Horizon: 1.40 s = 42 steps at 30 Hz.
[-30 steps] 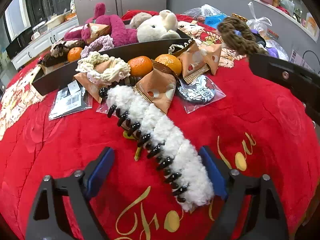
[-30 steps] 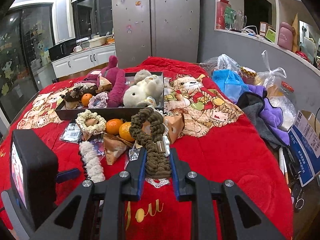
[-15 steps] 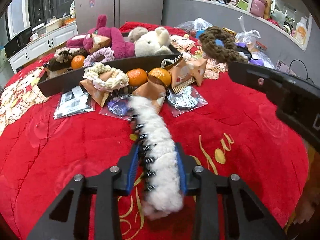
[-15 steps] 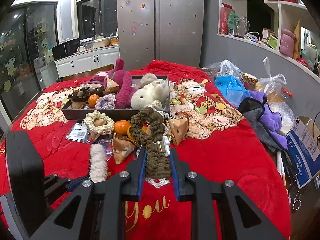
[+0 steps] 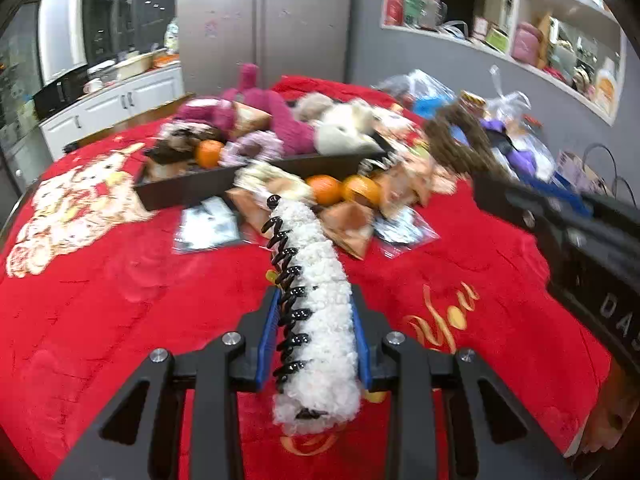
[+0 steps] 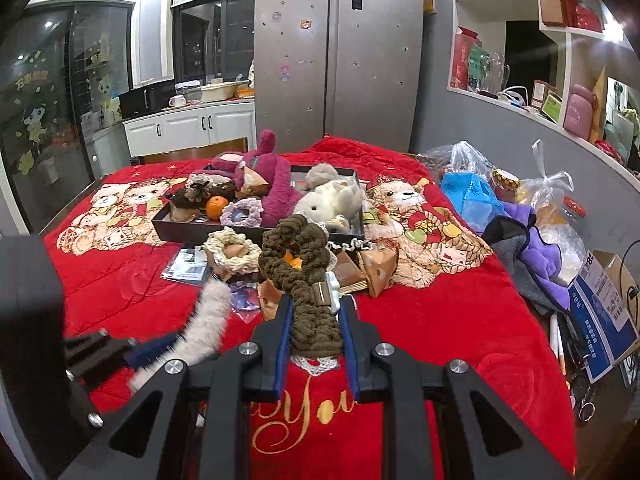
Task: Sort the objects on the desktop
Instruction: 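Lift the white clip with the left tool while the right tool carries the ring toward the black tray, then lower the clip into the tray and open the left tool while the right tool releases the ring there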
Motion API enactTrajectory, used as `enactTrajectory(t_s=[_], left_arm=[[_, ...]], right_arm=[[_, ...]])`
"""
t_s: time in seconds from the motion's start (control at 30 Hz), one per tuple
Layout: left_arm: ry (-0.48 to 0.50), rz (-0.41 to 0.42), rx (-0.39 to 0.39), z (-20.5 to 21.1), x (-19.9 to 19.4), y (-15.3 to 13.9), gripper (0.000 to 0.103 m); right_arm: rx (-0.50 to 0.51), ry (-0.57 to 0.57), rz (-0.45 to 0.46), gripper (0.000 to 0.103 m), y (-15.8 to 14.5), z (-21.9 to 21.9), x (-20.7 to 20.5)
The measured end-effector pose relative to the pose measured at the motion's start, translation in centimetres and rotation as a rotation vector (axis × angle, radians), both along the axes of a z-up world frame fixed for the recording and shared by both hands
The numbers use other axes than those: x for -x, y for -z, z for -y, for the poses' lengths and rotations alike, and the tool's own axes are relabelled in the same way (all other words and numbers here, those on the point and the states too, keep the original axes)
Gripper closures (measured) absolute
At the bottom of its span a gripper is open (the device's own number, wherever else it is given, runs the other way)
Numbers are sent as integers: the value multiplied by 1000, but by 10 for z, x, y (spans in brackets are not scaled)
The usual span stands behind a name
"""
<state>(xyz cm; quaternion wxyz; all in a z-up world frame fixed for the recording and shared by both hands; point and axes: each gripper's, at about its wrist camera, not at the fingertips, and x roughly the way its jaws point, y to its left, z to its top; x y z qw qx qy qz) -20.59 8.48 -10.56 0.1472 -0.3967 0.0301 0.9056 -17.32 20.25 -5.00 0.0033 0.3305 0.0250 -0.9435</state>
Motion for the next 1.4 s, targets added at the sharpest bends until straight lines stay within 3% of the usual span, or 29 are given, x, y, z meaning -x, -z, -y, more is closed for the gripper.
enactTrajectory(t_s=[0.47, 0.9, 1.2, 1.4], left_arm=[[-111, -39, -18, 69, 22, -29, 70], [-91, -46, -17, 73, 55, -48, 70], [-82, -70, 25, 59, 144, -80, 70], [-115, -59, 51, 46, 206, -70, 70]], right_arm=[[51, -53, 3, 81, 1, 32, 21], [41, -115, 23, 81, -6, 54, 49], [43, -93, -5, 81, -32, 52, 102], [61, -67, 14, 80, -38, 43, 157]])
